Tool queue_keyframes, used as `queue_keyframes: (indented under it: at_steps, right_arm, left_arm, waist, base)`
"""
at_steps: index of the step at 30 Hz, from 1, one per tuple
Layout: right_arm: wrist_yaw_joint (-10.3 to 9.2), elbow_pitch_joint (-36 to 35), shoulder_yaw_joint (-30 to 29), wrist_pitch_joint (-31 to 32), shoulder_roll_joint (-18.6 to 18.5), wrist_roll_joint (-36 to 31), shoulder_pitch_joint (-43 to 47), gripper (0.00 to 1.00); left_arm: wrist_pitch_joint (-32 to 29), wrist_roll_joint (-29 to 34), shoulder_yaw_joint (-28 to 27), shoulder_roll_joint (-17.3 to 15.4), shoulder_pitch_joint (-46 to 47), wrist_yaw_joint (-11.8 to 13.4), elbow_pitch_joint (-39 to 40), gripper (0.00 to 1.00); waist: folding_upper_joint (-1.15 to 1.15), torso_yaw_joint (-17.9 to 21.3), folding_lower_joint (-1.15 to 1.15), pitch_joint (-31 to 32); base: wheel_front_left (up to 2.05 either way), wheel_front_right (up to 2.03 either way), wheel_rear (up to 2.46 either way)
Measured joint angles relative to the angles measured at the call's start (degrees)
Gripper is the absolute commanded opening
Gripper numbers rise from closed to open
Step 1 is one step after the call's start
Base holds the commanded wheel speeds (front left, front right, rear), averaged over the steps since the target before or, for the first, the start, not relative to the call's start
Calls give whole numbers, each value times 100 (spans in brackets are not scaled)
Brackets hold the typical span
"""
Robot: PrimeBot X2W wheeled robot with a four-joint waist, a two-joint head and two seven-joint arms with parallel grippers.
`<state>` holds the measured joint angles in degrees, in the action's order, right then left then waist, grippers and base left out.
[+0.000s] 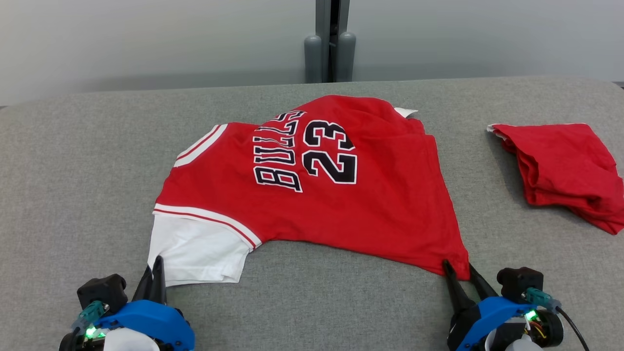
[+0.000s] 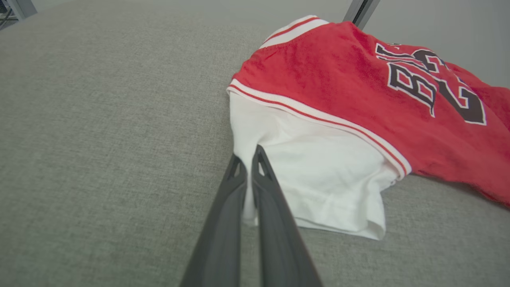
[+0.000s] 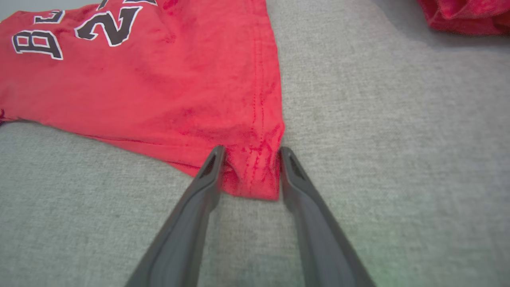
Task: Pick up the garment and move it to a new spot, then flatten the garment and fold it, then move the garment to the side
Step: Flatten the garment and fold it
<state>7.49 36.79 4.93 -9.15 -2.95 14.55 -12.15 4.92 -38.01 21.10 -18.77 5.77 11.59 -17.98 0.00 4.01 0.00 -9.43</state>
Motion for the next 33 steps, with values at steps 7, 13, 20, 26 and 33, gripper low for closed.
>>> queue_keyframes:
  at_steps: [7,13,20,26,33]
  right_arm:
    - [0,281,53,-246,12,243,-252,0]
    - [0,-38,-112,-354,13,269,-611,0]
    - [0,-1575,-581,-16,11,-230,-979,0]
    - [0,-3724,-810,817,5,-485,-1159,0]
    - [0,-5770,-1090,1907,-25,-525,-1374,0]
  left_arm:
    - [124,10,7,-47,-68,-23,304,0]
    - [182,-313,-224,-56,20,-189,1026,0]
    - [47,-154,-561,-617,623,-209,2650,0]
    - [-519,144,-847,-1327,1603,-210,3990,0]
    - [-1439,146,-924,-1824,3002,-369,4731,0]
  waist:
    - [0,19,0,169]
    - [0,74,0,424]
    - [0,181,-1,756]
    - [0,329,-1,929]
    - [0,500,-1,823]
  base:
    - [0,0,0]
    - [0,0,0]
    - [0,0,0]
    - [0,0,0]
    - [0,0,0]
